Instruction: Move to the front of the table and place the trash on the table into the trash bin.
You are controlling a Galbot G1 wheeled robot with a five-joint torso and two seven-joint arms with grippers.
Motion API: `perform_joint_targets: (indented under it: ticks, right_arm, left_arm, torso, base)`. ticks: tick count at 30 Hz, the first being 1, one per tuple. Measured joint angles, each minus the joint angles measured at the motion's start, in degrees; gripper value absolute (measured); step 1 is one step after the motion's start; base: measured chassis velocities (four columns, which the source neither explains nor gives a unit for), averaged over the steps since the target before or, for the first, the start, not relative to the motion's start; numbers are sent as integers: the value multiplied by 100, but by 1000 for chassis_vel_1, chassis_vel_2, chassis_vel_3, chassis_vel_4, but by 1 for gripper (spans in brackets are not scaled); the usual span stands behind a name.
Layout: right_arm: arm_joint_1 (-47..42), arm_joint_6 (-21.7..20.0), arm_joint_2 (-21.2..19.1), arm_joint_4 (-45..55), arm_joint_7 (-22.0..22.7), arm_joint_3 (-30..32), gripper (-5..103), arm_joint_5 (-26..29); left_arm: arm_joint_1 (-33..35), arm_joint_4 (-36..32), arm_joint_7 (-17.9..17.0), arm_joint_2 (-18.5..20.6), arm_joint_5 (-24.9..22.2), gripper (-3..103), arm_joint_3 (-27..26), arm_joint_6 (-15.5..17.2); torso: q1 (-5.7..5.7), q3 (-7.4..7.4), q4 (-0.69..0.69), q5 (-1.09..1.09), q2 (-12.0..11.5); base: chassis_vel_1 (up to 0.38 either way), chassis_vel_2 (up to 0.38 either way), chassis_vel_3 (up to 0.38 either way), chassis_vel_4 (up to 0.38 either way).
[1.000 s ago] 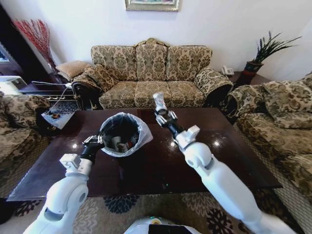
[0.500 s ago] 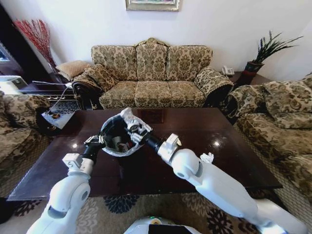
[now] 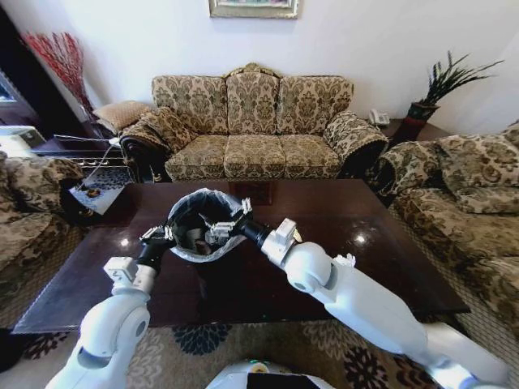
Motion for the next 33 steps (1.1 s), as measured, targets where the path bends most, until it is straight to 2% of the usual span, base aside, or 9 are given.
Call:
perform_joint_targets:
  ticks: [1, 4, 6, 13, 16, 22, 30, 31, 33]
  right_arm:
    - [0, 0, 0, 0, 0, 0, 100, 0]
    - [-16, -38, -110, -88, 540, 247, 100, 32]
    - [-334, -108, -322, -395, 822, 683, 100, -62]
    - [-1102, -91, -548, -1357, 806, 1731, 100, -166]
    - [-1227, -64, -494, -1668, 784, 1857, 100, -159]
    - [-1627, 48, -12, -2621, 533, 2054, 100, -424]
    - [-2696, -3, 270, -2505, 816, 2734, 100, -681]
    - [-3208, 141, 412, -2493, 660, 3033, 100, -756]
    - [-3302, 273, 471, -2558, 510, 3090, 100, -757]
  left_arm:
    - [0, 0, 0, 0, 0, 3, 0, 0]
    - [-1, 0, -10, -3, 0, 3, -3, -8]
    - [4, -3, -9, 19, -3, 3, -34, -27]
    - [-31, -12, -6, 35, 5, 3, -52, -76]
    - [-42, -12, -3, 27, 11, 3, -35, -84]
    - [-41, -22, -1, 48, -2, 3, -89, -207]
    - [-15, -39, 24, 42, 2, 3, -79, -221]
    - [-81, -6, 59, 93, -35, 3, -20, -288]
    - [-103, 23, 63, 98, -54, 3, 11, -313]
  torso:
    - [0, 0, 0, 0, 0]
    - [0, 0, 1, 0, 0]
    - [0, 0, 0, 1, 0]
    - [0, 0, -4, 2, 0]
    - [0, 0, -3, 1, 0]
    - [0, 0, 2, 1, 0]
    - [0, -1, -2, 1, 0]
    - [-1, -1, -5, 1, 0]
    - [-1, -1, -7, 0, 1]
  base:
    - [0, 0, 0, 0]
    - [0, 0, 0, 0]
    - [0, 0, 0, 0]
    - [-49, -50, -43, -47]
    - [-94, -73, -82, -86]
    - [-92, -93, -99, -92]
    - [-92, -100, -110, -105]
    - [-114, -121, -90, -102]
    - [-87, -124, -80, -86]
